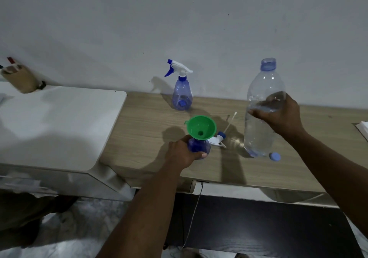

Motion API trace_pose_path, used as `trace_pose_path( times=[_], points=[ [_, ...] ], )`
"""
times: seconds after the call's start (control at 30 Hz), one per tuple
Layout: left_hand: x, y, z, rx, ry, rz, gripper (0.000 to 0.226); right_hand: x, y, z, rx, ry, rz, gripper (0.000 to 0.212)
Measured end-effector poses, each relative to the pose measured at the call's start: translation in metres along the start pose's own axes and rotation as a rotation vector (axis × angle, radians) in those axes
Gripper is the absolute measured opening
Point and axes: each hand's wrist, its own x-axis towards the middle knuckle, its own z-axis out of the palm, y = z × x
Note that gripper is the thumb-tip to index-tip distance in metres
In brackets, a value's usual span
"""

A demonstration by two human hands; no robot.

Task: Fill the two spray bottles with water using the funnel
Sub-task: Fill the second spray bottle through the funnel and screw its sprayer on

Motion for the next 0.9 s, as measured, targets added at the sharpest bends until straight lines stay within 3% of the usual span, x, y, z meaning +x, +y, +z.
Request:
trace_pose_path(
  times=[0.33,0.6,0.7,0.8,0.9],
  points=[
    [-0.001,0.001,0.0,0.02,0.01,0.007,0.079,-0.002,0.013,0.02,0.176,0.284,0.136,0.077],
    [-0.006,0.005,-0.004,-0.006,0.009,-0.007,0.069,-0.027,0.036,0.031,0.144,0.15,0.224,0.099],
    [-0.009,0.008,-0.005,0.005,0.009,-0.031,0.073,-0.062,0.033,0.046,0.083,0.34,0.311,0.103],
    [-0.008,0.009,-0.004,0.032,0.023,-0.028,0.083,-0.108,0.014,0.07,0.105,0.327,0.09,0.084],
    [-0.009,0.011,-0.005,0.091,0.034,-0.035,0.07,-0.115,-0.012,0.084,0.132,0.014,-0.128,0.085]
  ],
)
